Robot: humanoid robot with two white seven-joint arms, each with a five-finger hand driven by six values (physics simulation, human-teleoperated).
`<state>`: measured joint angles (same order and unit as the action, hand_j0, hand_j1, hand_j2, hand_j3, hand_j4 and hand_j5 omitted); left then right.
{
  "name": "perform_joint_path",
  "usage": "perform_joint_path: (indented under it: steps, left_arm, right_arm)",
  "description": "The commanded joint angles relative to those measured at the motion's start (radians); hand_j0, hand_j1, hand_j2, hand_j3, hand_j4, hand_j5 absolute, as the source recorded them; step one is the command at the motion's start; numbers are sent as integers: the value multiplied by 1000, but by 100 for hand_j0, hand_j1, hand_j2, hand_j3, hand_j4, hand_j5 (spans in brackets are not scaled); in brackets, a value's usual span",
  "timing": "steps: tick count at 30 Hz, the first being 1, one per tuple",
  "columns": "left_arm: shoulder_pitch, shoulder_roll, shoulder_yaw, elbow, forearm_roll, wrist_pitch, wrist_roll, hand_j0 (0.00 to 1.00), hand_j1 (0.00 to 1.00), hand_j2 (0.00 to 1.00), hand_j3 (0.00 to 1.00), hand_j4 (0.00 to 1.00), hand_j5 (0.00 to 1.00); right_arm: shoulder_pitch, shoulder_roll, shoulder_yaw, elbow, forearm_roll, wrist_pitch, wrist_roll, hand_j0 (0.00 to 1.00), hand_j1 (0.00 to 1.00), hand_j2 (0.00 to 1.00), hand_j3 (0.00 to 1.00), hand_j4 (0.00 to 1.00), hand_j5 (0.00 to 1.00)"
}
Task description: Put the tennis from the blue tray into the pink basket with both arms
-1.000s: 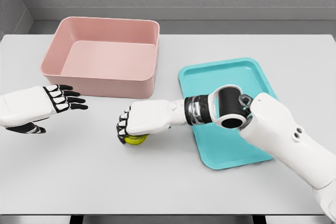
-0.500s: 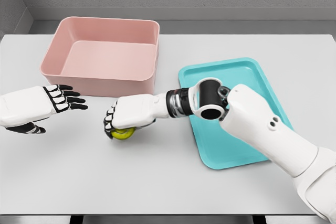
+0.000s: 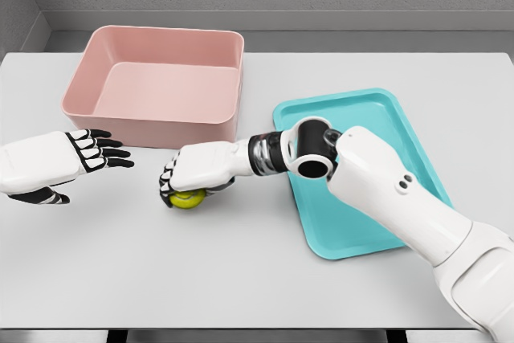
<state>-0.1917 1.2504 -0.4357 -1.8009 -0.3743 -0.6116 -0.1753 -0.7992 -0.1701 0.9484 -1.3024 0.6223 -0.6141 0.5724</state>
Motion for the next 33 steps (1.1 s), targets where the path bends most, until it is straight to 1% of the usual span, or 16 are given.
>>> perform_joint_path:
  steps: [1, 2, 7, 8, 9, 11, 13, 15, 16, 23, 25, 27, 29, 30, 32, 33]
  left_arm:
    - [0, 1, 0, 0, 6, 1, 0, 100, 100, 100, 100, 100, 100]
    - [0, 1, 0, 0, 6, 1, 0, 100, 100, 100, 100, 100, 100]
    - [0, 3, 0, 0, 8, 1, 2, 100, 100, 100, 100, 100, 100]
    - [0, 4, 0, 0, 8, 1, 0, 100, 100, 100, 100, 100, 100]
    - [0, 6, 0, 0, 8, 1, 2, 100, 100, 100, 100, 100, 100]
    - [0, 6, 0, 0, 8, 1, 0, 100, 100, 100, 100, 100, 100]
    - [0, 6, 0, 0, 8, 1, 2, 100, 100, 100, 100, 100, 100]
    - [0, 1, 0, 0, 8, 1, 0, 100, 100, 100, 100, 100, 100]
    - [0, 1, 0, 0, 6, 1, 0, 100, 100, 100, 100, 100, 100]
    - [0, 1, 0, 0, 6, 1, 0, 100, 100, 100, 100, 100, 100]
    - [0, 1, 0, 0, 6, 1, 0, 100, 100, 100, 100, 100, 100]
    - [0, 0, 0, 0, 6, 1, 0, 100, 100, 100, 100, 100, 100]
    - [0, -3, -1, 0, 6, 1, 0, 100, 100, 100, 100, 100, 100]
    - [0, -6, -1, 0, 5, 1, 0, 100, 100, 100, 100, 100, 100]
    - [0, -16, -1, 0, 3, 1, 0, 100, 100, 100, 100, 100, 100]
    - [0, -17, -1, 0, 3, 1, 0, 100, 100, 100, 100, 100, 100]
  right_arm:
    - [0, 11, 6, 6, -6, 3, 0, 52, 52, 52, 52, 52, 52]
    - [0, 11, 21, 8, 0, 3, 0, 52, 52, 52, 52, 52, 52]
    - [0, 11, 21, 8, 0, 3, 0, 55, 55, 55, 55, 55, 55]
    - [2, 11, 21, 8, 0, 3, 0, 66, 66, 66, 66, 66, 66]
    - [6, 11, 21, 8, 0, 3, 0, 72, 72, 72, 72, 72, 72]
    - [9, 11, 21, 6, 0, 3, 0, 91, 91, 91, 91, 91, 91]
    - [11, 11, 20, 6, -1, 3, -2, 96, 96, 96, 96, 96, 96]
    - [11, 11, 18, 6, -1, 3, -2, 97, 97, 97, 97, 97, 97]
    - [14, 11, 18, 6, -1, 3, -2, 99, 99, 99, 99, 99, 99]
    - [14, 1, 3, 3, -1, 3, -2, 99, 99, 99, 99, 99, 99]
    - [14, -11, -20, -29, -1, 3, 0, 99, 99, 99, 99, 99, 99]
    - [14, -28, -37, -44, -3, 3, 0, 99, 99, 99, 99, 99, 99]
    - [15, -51, -45, -89, -4, 3, 0, 99, 99, 99, 99, 99, 99]
    - [18, -58, -66, -104, -4, 3, 1, 99, 99, 99, 99, 99, 99]
    - [31, -103, -71, -156, -9, 3, 1, 99, 99, 99, 99, 99, 99]
    - [44, -117, -105, -190, -10, 3, 1, 99, 99, 99, 99, 99, 99]
